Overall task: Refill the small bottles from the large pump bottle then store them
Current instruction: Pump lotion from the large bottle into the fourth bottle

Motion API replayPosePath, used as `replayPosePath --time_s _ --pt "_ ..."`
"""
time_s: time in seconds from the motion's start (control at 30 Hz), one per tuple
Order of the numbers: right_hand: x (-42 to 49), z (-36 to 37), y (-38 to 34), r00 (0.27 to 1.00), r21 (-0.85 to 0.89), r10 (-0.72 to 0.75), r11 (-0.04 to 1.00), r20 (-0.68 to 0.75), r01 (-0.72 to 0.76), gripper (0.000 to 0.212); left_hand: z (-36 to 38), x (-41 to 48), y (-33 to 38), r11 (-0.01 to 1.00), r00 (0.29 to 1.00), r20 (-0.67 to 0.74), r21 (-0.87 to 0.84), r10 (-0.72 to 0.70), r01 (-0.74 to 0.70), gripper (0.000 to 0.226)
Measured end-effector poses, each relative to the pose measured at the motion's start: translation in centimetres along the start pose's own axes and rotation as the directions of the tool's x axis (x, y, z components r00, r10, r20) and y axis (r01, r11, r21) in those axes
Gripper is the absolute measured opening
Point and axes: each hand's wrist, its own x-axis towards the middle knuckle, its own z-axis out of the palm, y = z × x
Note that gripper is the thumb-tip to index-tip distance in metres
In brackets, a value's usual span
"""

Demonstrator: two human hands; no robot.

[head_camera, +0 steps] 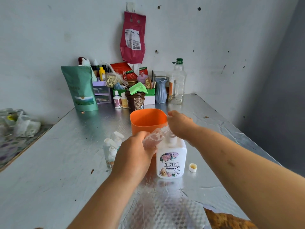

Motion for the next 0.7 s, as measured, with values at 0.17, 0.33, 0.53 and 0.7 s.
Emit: replayPosePath --time_s 0.17,0.33,0.53,0.7 --pt "-0.5 -0.6 0.0 1.0 -0.009 -0.028 1.0 -0.005 0.028 0.042 -0.4 0.0 0.4 1.0 1.0 -0.015 0.024 0.0 0.001 0.022" --pt "-0.1 -0.2 -0.1 1.0 0.025 -0.009 1.0 -0.019 0.009 0.048 -0.3 0.1 0.3 0.999 1.0 -0.014 0.029 -0.014 0.014 0.025" --pt "0.2 -0.1 -0.1 0.999 -0.027 -0.036 0.999 -0.008 0.035 0.051 0.0 0.3 0.0 1.0 1.0 -0.007 0.014 -0.01 0.01 0.023" --pt "-0.1 0.4 0.0 0.997 -0.122 -0.08 0.989 -0.013 0.078 0.051 0.3 0.3 -0.4 0.999 0.999 0.007 0.009 -0.031 0.031 0.026"
